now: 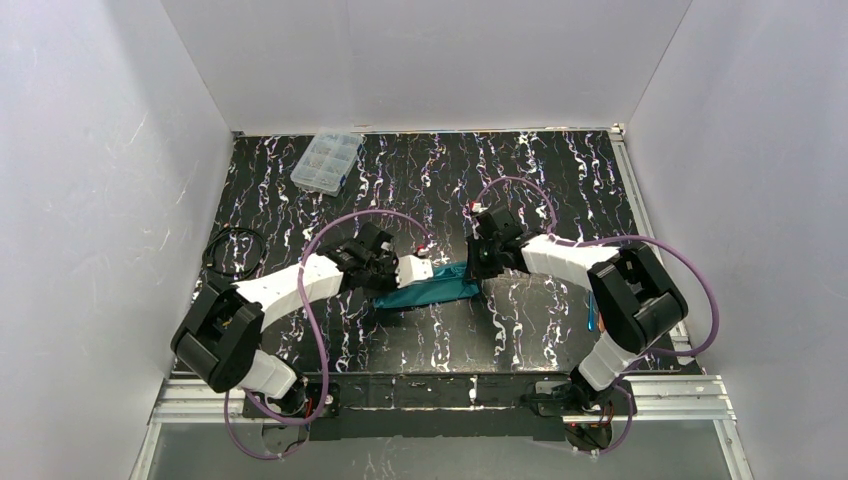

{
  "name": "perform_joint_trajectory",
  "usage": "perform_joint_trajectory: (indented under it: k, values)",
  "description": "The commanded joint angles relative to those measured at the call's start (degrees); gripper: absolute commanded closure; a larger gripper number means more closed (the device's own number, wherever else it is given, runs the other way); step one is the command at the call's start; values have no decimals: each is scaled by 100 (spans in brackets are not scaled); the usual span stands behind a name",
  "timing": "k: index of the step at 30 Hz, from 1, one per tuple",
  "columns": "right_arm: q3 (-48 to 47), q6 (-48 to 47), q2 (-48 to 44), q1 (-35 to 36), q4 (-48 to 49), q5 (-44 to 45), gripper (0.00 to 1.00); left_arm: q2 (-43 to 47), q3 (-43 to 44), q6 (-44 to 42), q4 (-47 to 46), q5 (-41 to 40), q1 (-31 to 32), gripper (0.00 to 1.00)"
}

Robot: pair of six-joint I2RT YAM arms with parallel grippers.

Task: Fold the napkin into a case and place the utensils inside
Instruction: Stuff the top corner of the smaller-rectangle-folded napkin into the folded napkin.

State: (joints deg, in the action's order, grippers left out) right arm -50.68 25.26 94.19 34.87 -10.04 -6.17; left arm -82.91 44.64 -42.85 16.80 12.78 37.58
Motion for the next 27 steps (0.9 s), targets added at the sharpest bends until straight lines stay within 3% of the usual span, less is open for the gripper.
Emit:
perform_joint_trajectory:
  k: [1, 15, 27]
  values:
    - [12, -8, 87, -36, 135, 30, 97, 272, 392, 285, 386, 225, 19, 100]
    - [-456, 277, 89, -97, -226, -154, 99, 530, -188, -245, 163, 426, 20, 100]
    - [-563, 578, 0, -96, 115, -647, 97, 456, -476, -830, -46, 481, 97, 100]
